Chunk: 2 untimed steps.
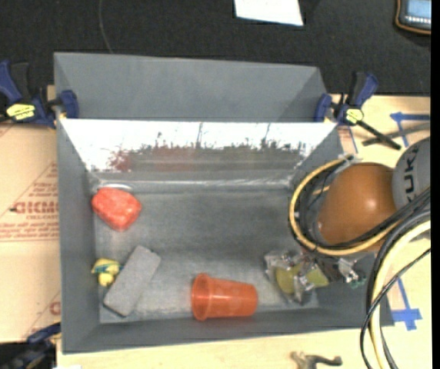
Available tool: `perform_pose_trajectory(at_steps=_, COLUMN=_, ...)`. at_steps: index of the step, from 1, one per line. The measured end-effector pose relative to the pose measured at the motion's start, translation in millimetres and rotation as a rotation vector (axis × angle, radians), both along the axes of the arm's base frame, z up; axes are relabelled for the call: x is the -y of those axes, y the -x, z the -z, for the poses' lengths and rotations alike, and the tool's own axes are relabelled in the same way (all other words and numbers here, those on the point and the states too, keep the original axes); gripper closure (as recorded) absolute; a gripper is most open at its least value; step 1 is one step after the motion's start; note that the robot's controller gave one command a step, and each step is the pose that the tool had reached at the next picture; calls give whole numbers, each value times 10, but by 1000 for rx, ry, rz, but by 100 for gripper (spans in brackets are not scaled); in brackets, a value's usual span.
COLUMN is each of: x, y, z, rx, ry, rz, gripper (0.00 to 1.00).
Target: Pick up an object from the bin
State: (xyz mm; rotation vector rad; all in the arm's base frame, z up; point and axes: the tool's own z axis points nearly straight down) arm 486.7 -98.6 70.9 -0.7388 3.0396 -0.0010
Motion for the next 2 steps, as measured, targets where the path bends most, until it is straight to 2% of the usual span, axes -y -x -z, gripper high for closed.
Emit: perform_pose_trajectory(at_steps=2, x=5, y=-1, z=-26, rx=2, ry=1, rz=-1, gripper=100)
